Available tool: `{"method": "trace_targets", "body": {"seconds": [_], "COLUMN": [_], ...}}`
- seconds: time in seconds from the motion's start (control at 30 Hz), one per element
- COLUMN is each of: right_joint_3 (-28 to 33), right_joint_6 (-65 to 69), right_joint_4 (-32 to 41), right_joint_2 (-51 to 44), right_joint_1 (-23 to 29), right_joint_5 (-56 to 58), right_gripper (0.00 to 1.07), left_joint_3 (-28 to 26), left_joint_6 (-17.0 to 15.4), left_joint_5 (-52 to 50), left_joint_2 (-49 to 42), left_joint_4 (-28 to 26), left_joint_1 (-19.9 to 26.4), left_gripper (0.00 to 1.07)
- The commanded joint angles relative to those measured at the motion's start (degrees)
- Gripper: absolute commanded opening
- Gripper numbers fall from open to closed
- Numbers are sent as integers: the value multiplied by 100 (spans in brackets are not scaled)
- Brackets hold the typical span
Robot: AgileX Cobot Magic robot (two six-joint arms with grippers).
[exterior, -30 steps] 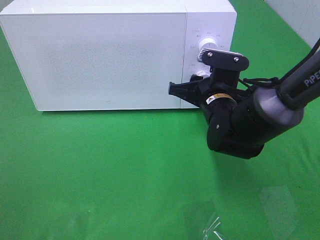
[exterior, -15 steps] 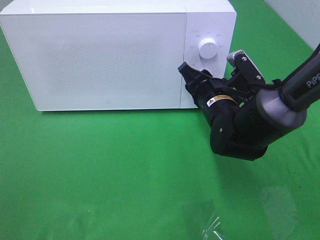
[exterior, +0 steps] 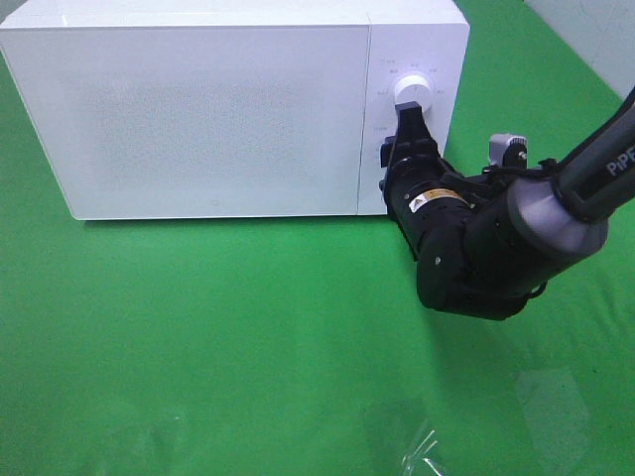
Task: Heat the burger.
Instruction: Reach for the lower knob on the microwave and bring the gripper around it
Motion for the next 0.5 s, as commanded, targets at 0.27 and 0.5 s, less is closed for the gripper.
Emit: {"method": "trace_targets", "body": {"seconds": [0.27,0.5], "right_joint_3": [-269,-269], "right_joint_6": [1049,1043], "right_joint_4": [-647,-647], "right_joint_2": [-80,-80], "right_joint_1": [0,0], "right_joint_5": [-275,-292], "right_gripper": [0,0], "left_joint_3": [11,11], "left_joint_6": [-6,-6], "left_joint_5": [11,11], "left_joint_2": [-92,-92], "left_joint_4": [-52,-52], "left_joint_1": [11,11], "left_gripper": [65,65]}}
